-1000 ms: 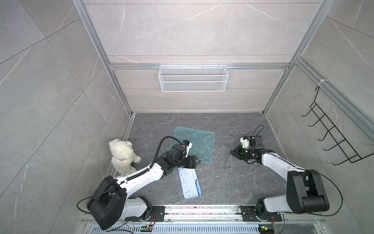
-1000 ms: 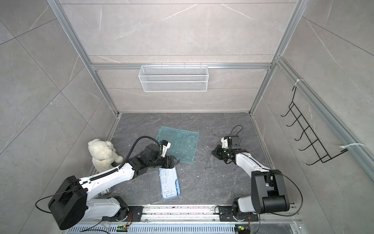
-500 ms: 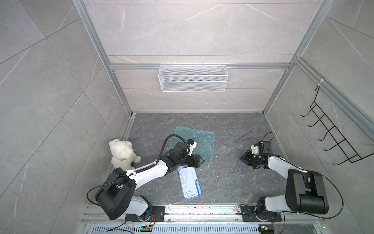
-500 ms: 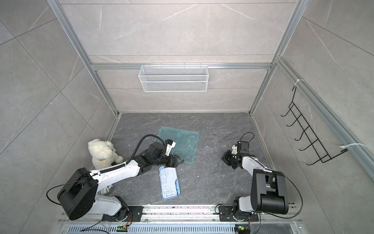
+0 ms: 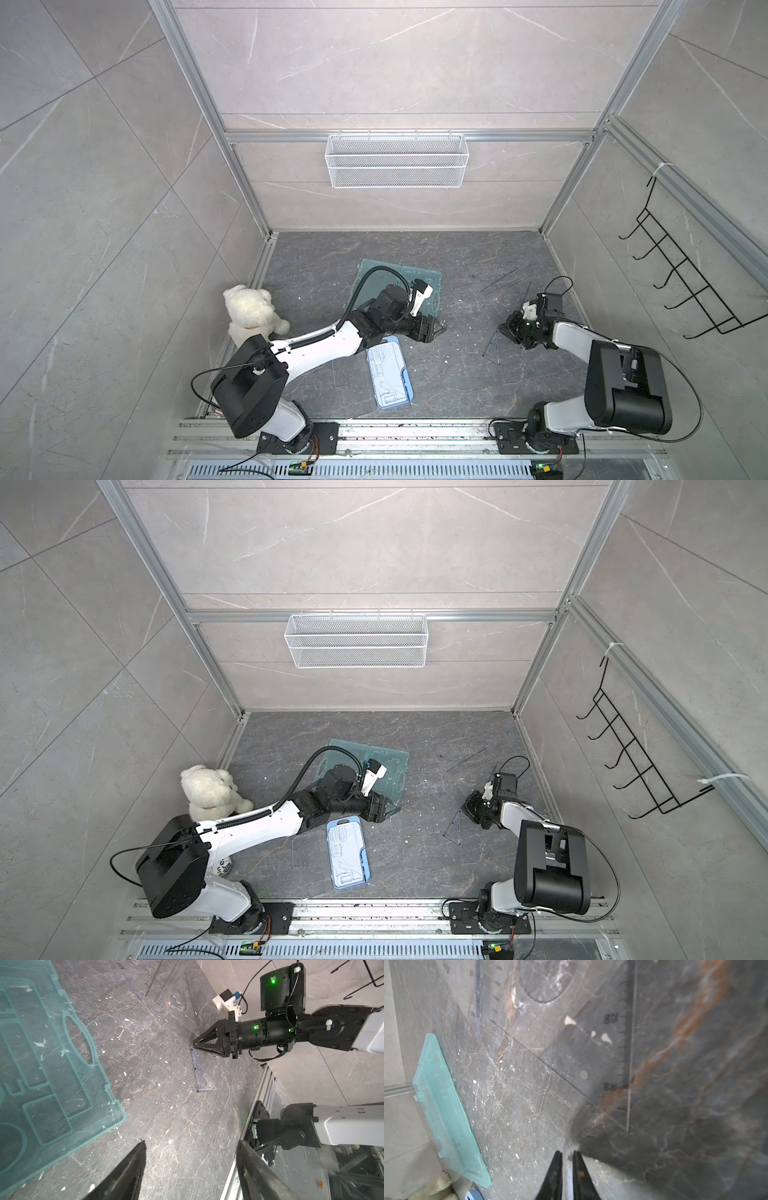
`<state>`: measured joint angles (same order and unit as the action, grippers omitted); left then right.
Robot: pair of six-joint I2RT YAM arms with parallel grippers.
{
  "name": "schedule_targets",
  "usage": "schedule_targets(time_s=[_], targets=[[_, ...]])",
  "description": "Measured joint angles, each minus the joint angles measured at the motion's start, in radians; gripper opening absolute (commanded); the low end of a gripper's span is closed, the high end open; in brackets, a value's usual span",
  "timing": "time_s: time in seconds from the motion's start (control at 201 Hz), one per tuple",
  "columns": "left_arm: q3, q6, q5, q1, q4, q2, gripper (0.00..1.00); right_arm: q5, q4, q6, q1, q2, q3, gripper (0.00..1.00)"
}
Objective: Open the ruler set and take out the ruler
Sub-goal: Place the ruler at the center of the board, then reset both arms
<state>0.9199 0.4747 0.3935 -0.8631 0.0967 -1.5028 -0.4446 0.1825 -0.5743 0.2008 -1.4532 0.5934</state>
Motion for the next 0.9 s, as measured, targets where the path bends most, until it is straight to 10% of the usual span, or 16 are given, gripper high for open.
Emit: schedule_targets(time_s=[0.348, 0.577, 0.896], targets=[[0.027, -0.013, -0.021, -0.003, -0.049, -0.024, 0.75, 0.025, 0.011, -0.001, 0.000, 0.040, -0.006, 0.36], [0.132, -0.094, -0.296, 0.019, -0.247, 0.005, 0.83, 0.103, 0.087, 0.045, -0.111, 0.237, 0.072, 0.42], [0.111, -0.161, -0.499, 0.522, -0.262, 0.191, 0.89, 0.381, -0.077, 0.196, -0.403, 0.323, 0.169, 0.46]])
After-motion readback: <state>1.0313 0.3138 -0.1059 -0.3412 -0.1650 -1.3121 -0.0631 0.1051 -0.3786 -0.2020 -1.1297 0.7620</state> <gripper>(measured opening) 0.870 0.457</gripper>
